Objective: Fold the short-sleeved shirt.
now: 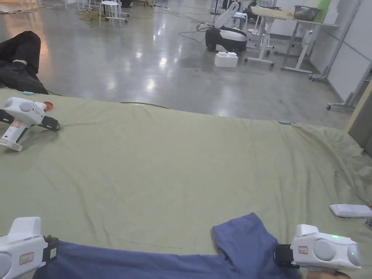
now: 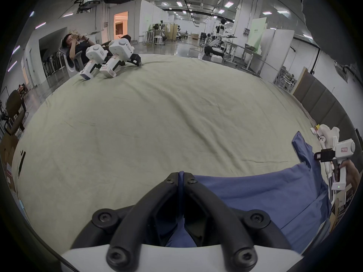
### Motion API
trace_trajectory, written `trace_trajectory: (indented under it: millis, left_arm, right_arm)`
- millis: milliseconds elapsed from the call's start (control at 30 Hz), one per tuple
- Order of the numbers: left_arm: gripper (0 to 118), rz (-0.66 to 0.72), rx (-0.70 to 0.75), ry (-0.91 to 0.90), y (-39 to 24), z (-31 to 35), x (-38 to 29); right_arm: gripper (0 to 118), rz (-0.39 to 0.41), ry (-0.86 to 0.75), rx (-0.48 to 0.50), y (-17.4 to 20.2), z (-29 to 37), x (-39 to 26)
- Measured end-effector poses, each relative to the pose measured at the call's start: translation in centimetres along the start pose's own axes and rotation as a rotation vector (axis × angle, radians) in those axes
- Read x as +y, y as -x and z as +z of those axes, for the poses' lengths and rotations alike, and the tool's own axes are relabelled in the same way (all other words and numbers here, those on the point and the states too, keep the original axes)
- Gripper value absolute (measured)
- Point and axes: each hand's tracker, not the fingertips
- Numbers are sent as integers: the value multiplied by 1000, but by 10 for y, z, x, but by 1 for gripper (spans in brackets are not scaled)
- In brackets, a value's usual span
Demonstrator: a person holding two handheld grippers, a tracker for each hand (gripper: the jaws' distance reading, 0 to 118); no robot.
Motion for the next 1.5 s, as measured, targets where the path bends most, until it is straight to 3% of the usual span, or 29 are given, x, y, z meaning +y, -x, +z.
trace_trajectory:
  millis: [100,167,233,567,900,1167,1500]
  left_arm:
    - [1,-13,-1,-5,-3,3,-1]
    - [1,-17,2,-3,-3,5,-1]
    - [1,-19,3,-6,-3,6,-1]
    - [1,-16,-38,-72,1,39,-1]
    - [1,-45,-107,-176,22,117,-24]
    - [1,-129,-103,-110,36,141,-81]
    - [1,-209,-40,68,38,121,-144]
  right_arm:
    - [38,3,5,55,9,-9,-5]
    - [16,41,-13,-34,17,-9,-9]
    - [4,46,-21,-18,18,-9,-11]
    - [0,65,-220,15,12,89,-37]
    - [0,135,-335,12,8,201,-116]
    - [0,170,-236,-8,1,213,-198]
    - [1,195,-73,-49,2,167,-259]
